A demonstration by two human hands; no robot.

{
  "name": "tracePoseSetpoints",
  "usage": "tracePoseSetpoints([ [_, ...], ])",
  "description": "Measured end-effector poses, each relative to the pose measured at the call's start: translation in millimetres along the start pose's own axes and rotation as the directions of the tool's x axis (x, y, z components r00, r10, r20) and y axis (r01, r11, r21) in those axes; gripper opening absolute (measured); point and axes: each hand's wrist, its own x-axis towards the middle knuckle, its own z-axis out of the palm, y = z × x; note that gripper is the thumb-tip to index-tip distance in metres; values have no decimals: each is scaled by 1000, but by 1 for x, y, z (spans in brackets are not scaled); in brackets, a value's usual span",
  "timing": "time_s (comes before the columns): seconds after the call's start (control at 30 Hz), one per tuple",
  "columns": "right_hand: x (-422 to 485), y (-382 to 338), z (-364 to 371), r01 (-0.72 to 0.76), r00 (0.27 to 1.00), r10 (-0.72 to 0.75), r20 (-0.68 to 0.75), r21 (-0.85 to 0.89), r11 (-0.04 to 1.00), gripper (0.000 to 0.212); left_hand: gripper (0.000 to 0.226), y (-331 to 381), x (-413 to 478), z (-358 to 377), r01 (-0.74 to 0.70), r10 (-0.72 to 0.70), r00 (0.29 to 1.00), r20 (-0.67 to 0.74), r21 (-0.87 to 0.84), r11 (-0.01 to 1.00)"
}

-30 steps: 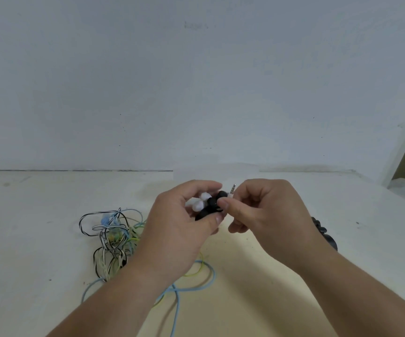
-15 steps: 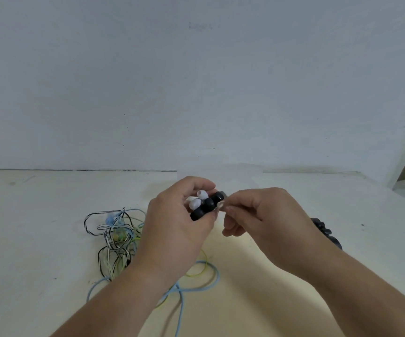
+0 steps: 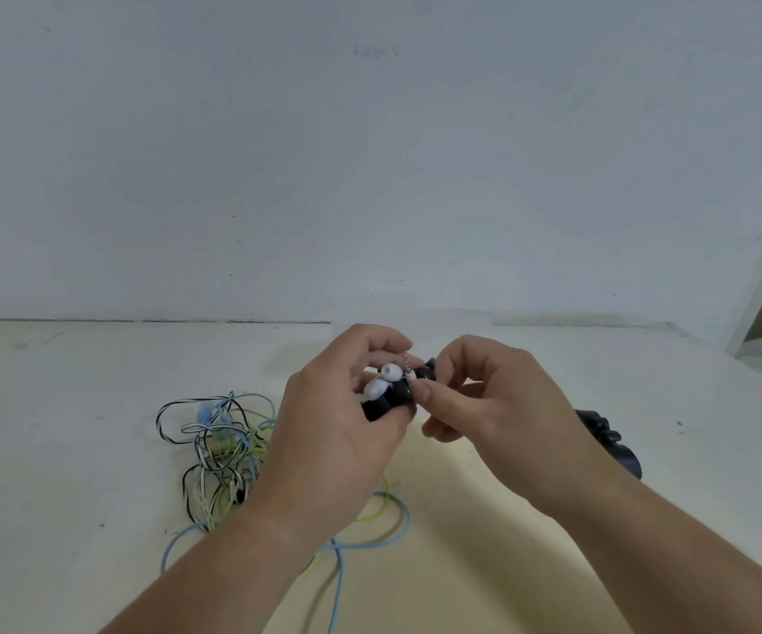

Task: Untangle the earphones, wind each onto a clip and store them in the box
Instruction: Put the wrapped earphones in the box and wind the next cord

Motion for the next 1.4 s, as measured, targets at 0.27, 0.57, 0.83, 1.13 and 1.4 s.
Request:
tracePoseSetpoints([
  [0.27,0,2,2,-5,999,1,35,94,996,25,29,4,-3,3,16,-14,1000,14,-155,988],
  [0.57,1,7,4,133,991,-133,31,7,991,38,28,5,1,4,108,-131,989,-61,-300,948],
  [0.83,6,12,-3,54,995,-70,71,201,978,44,26,3,5,-1,222,-233,972,22,-393,892],
  [1.13,7,14,-2,17,993,-20,118,25,1000,38,31,-6,8,-7,338,-323,940,109,-418,843],
  [1.4,7,13,-6,-57,990,49,135,58,997,36,31,-5,3,1,275,-271,961,45,-203,940],
])
